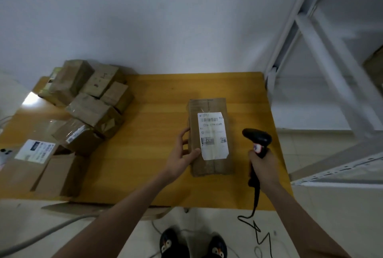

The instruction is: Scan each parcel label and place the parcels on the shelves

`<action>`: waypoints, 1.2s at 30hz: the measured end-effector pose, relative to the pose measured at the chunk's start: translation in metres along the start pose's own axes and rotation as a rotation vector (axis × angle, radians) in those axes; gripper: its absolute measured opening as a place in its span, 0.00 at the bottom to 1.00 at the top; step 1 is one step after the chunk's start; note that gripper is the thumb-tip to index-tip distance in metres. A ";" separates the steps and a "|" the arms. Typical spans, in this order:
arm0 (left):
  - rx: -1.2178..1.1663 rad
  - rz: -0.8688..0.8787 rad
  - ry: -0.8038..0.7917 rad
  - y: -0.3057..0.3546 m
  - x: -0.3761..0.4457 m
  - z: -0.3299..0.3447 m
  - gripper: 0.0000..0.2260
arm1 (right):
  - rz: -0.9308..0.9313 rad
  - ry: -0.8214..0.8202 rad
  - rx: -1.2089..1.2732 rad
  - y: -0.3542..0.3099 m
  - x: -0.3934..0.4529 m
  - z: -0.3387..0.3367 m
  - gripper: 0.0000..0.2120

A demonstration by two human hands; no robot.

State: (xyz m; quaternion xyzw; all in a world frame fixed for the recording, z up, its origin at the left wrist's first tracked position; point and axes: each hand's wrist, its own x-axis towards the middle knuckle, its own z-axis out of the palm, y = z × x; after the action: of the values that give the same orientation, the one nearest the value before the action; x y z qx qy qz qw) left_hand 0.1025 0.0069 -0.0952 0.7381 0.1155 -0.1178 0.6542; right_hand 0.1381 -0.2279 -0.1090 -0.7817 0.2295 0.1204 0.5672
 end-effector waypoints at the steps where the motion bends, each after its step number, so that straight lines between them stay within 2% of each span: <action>1: -0.003 0.019 -0.004 0.001 0.002 0.000 0.32 | -0.039 -0.001 0.018 -0.013 -0.013 -0.005 0.02; 5: -0.001 0.070 -0.048 0.002 0.008 0.002 0.35 | -0.117 -0.151 0.051 -0.060 -0.070 -0.014 0.05; 8: 0.003 0.105 -0.092 0.002 0.010 0.001 0.36 | -0.127 -0.223 0.047 -0.078 -0.095 -0.004 0.04; 14: 0.027 0.151 -0.142 0.002 0.009 -0.007 0.29 | -0.123 -0.156 0.025 -0.088 -0.107 0.017 0.03; 24: -0.006 0.131 -0.178 -0.006 0.005 -0.014 0.30 | -0.101 -0.138 0.035 -0.082 -0.117 0.025 0.03; 31: -0.008 0.134 -0.162 -0.001 -0.002 -0.012 0.28 | -0.200 -0.044 -0.038 -0.063 -0.101 0.011 0.03; 36: -0.003 0.108 -0.116 0.000 -0.007 -0.013 0.30 | -0.023 -0.015 -0.023 -0.021 -0.048 -0.006 0.03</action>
State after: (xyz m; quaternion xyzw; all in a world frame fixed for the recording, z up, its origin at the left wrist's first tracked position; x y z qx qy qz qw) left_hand 0.0960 0.0198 -0.0911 0.7343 0.0376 -0.1248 0.6662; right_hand 0.1066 -0.2175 -0.0677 -0.7898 0.2149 0.1222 0.5613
